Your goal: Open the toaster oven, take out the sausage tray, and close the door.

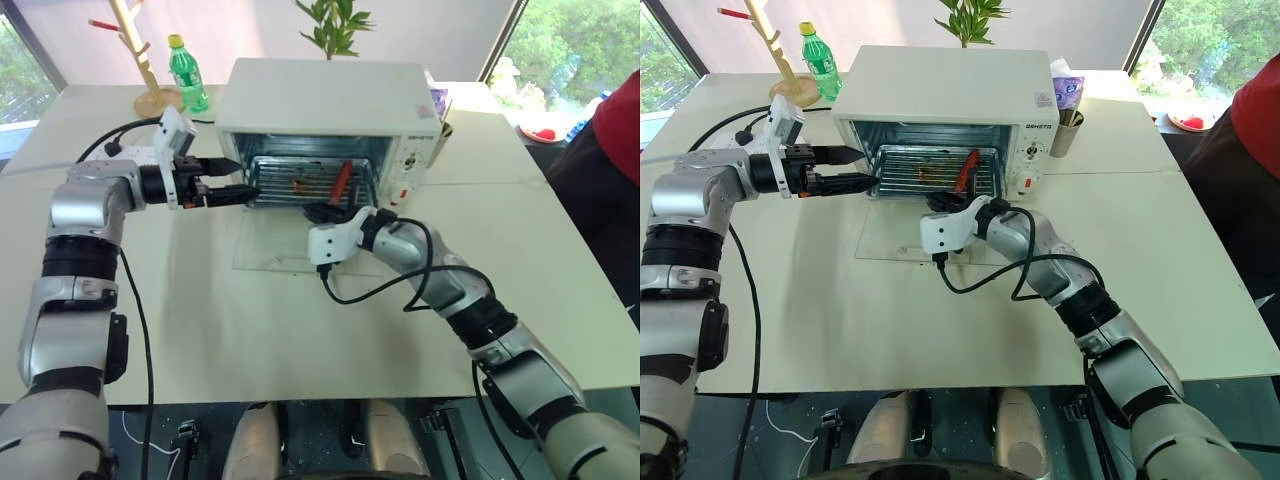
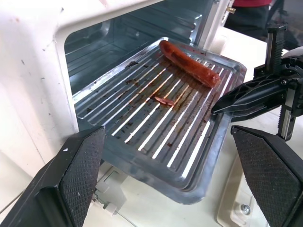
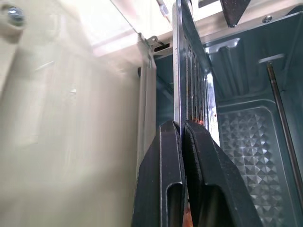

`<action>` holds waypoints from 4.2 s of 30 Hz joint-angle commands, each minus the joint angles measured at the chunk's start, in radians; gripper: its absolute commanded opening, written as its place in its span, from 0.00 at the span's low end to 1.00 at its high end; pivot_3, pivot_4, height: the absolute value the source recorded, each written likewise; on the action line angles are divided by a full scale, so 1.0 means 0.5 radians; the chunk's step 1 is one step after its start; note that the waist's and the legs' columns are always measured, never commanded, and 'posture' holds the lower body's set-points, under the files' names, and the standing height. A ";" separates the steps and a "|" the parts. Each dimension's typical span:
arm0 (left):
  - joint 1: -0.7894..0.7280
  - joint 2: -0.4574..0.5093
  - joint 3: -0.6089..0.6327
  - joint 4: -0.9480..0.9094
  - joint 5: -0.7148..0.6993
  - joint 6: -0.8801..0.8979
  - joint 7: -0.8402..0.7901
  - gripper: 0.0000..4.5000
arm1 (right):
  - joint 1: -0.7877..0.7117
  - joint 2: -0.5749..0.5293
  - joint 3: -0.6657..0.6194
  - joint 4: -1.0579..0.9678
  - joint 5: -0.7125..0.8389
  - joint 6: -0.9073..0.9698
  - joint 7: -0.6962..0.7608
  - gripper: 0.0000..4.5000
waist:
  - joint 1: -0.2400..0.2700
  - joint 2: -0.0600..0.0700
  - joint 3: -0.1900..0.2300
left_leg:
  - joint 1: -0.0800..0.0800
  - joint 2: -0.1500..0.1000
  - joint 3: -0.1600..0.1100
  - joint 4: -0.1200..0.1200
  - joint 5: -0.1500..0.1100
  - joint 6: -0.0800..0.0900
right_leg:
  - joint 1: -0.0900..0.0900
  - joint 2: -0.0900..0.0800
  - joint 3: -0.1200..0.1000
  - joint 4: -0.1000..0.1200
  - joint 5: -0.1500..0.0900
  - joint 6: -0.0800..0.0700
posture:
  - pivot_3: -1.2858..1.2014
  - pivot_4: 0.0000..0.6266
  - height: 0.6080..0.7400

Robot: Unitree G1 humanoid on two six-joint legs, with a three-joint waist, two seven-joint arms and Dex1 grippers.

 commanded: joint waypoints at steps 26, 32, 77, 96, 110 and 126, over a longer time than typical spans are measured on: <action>0.427 0.398 0.279 -0.634 -0.399 0.927 -0.118 1.00 | 0.398 -0.491 -0.186 -0.510 0.383 -0.619 0.275 0.02 | -0.026 -0.001 0.000 | 0.003 0.003 0.000 0.000 -0.001 0.002 | 0.000 0.002 0.001 0.001 0.000 0.000 | 0.52 0.24 0.87; 0.817 0.344 0.709 -1.071 -0.844 1.806 0.206 1.00 | 0.407 -0.566 -0.198 -0.482 0.511 -0.832 0.337 0.02 | -0.007 -0.003 0.001 | 0.004 0.003 -0.004 0.002 -0.001 0.002 | 0.003 0.001 0.001 0.001 -0.001 0.000 | 0.52 0.24 0.87; 1.467 -0.391 0.574 -1.276 -3.314 1.395 2.795 0.00 | 0.513 -0.629 -0.276 -0.599 0.669 -0.935 0.498 0.31 | -0.002 -0.007 -0.001 | 0.018 -0.002 -0.005 0.002 0.003 -0.006 | 0.019 -0.005 0.000 0.000 -0.001 -0.001 | 0.52 0.24 0.87; 2.410 -0.565 1.167 -1.989 -3.314 1.005 2.545 0.00 | 0.932 -0.835 -0.954 -0.750 1.850 0.542 0.721 0.53 | -0.005 -0.007 -0.002 | 0.019 0.001 -0.008 0.001 -0.004 0.005 | 0.021 -0.006 0.000 -0.007 -0.006 -0.010 | 0.52 0.24 0.87; 2.900 -0.887 1.627 -2.206 -3.314 0.400 2.557 0.00 | 0.796 -0.578 -0.771 -0.139 1.547 0.560 0.723 0.53 | 0.041 -0.007 -0.002 | 0.014 -0.001 -0.005 0.001 -0.005 0.007 | 0.018 -0.007 -0.001 -0.010 -0.009 -0.014 | 0.52 0.24 0.87; 2.830 -0.833 1.672 -2.073 -3.314 0.361 2.550 0.00 | 0.493 -0.241 -0.741 -0.078 1.561 0.766 0.681 0.53 | 0.037 -0.007 -0.002 | 0.010 0.001 -0.004 0.002 -0.006 0.008 | 0.014 -0.003 -0.001 -0.011 -0.008 -0.014 | 0.52 0.24 0.87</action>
